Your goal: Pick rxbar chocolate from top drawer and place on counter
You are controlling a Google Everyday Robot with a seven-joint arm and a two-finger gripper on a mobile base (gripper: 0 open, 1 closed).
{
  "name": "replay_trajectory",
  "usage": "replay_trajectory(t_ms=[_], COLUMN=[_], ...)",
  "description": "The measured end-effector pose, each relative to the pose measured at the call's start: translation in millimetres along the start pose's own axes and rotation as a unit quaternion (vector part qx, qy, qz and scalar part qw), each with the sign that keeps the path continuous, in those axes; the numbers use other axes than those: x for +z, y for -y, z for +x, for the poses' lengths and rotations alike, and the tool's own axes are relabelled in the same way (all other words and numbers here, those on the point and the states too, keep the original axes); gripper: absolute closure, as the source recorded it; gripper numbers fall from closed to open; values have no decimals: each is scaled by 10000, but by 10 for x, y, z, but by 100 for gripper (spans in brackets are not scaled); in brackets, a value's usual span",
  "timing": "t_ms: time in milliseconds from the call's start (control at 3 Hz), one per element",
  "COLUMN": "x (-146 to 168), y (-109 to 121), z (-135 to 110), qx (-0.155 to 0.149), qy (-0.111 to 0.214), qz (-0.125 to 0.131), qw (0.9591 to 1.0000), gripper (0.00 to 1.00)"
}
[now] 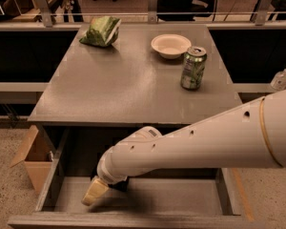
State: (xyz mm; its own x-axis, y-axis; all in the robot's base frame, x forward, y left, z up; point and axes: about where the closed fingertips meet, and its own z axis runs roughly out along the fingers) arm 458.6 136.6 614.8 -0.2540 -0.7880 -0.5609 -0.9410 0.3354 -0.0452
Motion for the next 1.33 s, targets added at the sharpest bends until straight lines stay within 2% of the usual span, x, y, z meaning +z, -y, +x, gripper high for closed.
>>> replay_trajectory(t_ms=[667,1000,1333], x=[175,225,225], y=[-39,-41,-32], z=[114,205,260], qx=[195,297,350], qy=[-242,-327,-364], qz=[-97,-110,-119], qw=[9995,9990,9987], gripper=[0,16,41])
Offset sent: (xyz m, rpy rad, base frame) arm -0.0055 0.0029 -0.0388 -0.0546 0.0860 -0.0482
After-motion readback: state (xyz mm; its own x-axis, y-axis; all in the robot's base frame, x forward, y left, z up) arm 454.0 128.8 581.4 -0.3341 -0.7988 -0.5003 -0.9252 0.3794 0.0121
